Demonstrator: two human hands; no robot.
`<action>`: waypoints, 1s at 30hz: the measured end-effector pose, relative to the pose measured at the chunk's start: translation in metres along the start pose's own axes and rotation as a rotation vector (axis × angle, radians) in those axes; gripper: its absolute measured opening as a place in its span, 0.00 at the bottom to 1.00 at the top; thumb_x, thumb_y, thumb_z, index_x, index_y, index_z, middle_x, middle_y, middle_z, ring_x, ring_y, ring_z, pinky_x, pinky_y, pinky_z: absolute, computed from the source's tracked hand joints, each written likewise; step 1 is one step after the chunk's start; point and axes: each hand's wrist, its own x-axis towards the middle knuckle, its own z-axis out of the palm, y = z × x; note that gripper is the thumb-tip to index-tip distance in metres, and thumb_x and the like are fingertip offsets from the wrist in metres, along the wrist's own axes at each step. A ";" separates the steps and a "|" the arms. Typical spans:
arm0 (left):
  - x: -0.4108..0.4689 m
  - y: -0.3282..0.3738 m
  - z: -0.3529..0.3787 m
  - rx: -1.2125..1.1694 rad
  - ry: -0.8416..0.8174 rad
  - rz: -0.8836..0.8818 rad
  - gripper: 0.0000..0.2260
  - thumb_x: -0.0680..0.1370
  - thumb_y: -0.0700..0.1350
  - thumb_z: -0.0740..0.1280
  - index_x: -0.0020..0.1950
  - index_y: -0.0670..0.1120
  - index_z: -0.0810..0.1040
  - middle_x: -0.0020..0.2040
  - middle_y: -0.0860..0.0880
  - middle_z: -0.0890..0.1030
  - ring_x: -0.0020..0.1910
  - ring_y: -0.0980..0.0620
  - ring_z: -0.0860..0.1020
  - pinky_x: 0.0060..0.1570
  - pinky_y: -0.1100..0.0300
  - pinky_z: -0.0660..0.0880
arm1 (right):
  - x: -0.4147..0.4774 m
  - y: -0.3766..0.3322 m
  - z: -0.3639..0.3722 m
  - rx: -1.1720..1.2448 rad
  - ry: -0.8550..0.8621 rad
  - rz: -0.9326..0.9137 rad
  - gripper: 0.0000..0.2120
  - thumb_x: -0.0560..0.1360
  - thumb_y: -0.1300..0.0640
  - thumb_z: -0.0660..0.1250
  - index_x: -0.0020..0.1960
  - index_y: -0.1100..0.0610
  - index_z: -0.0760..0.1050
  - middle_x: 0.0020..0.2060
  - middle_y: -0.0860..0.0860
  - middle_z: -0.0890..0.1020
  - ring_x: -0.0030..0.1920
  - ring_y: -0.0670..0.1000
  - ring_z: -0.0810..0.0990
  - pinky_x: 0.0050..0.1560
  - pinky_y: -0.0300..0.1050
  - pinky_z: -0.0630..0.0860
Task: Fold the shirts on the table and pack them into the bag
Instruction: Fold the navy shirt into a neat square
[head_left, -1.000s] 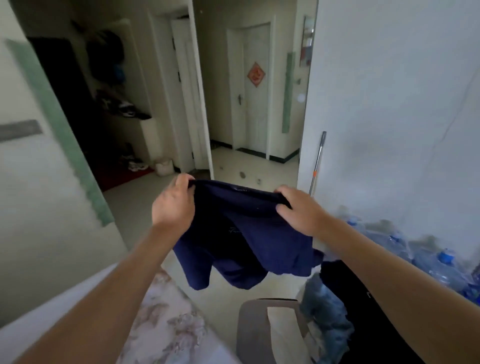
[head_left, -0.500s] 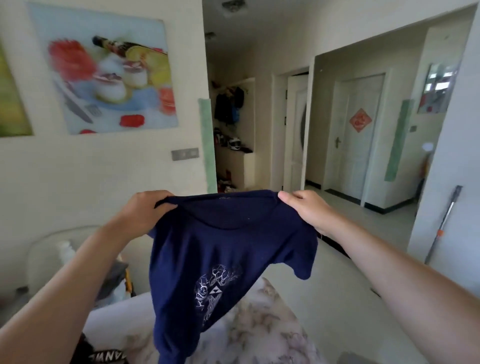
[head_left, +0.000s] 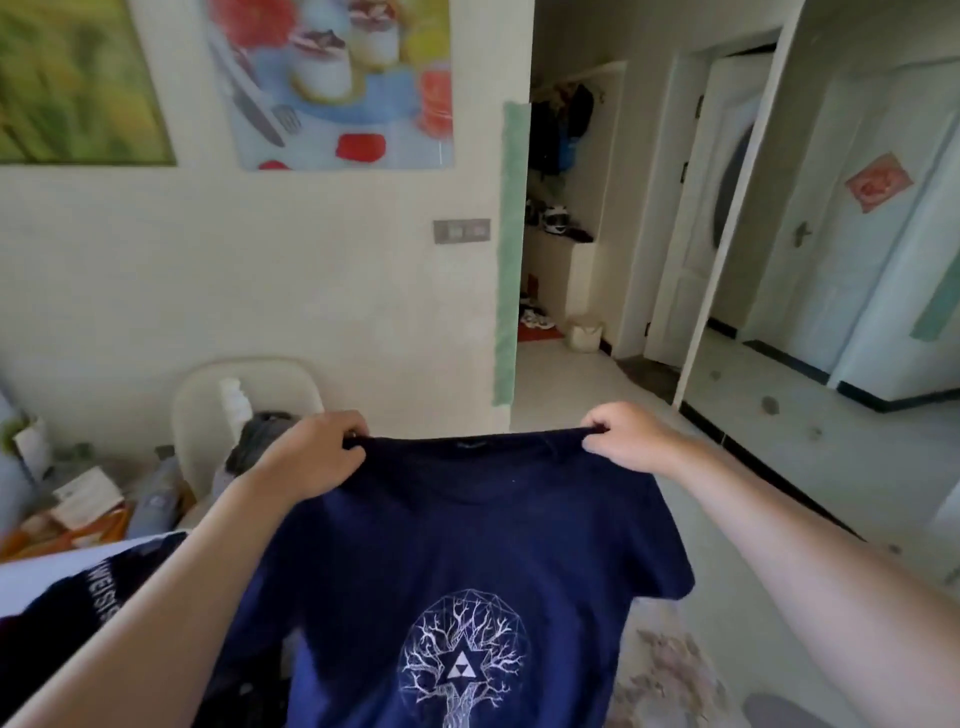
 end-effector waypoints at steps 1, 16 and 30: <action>0.005 -0.011 0.017 -0.017 -0.002 0.001 0.06 0.74 0.44 0.68 0.42 0.57 0.78 0.42 0.55 0.81 0.48 0.50 0.79 0.52 0.56 0.74 | 0.011 0.009 0.014 -0.044 0.007 -0.001 0.06 0.75 0.55 0.68 0.48 0.48 0.83 0.45 0.43 0.84 0.46 0.45 0.81 0.46 0.44 0.77; 0.072 -0.082 0.195 -0.512 0.014 -0.429 0.33 0.81 0.37 0.60 0.80 0.49 0.47 0.76 0.45 0.62 0.73 0.47 0.64 0.70 0.50 0.65 | 0.158 0.056 0.199 0.162 -0.070 0.112 0.35 0.78 0.53 0.67 0.80 0.49 0.54 0.73 0.50 0.70 0.66 0.58 0.75 0.62 0.48 0.72; -0.117 -0.100 0.307 -0.003 -0.563 -0.046 0.31 0.60 0.71 0.67 0.60 0.61 0.71 0.58 0.60 0.66 0.58 0.58 0.63 0.62 0.57 0.64 | -0.027 0.119 0.345 -0.342 -0.487 -0.481 0.40 0.62 0.25 0.62 0.69 0.43 0.72 0.61 0.43 0.71 0.60 0.47 0.70 0.65 0.46 0.69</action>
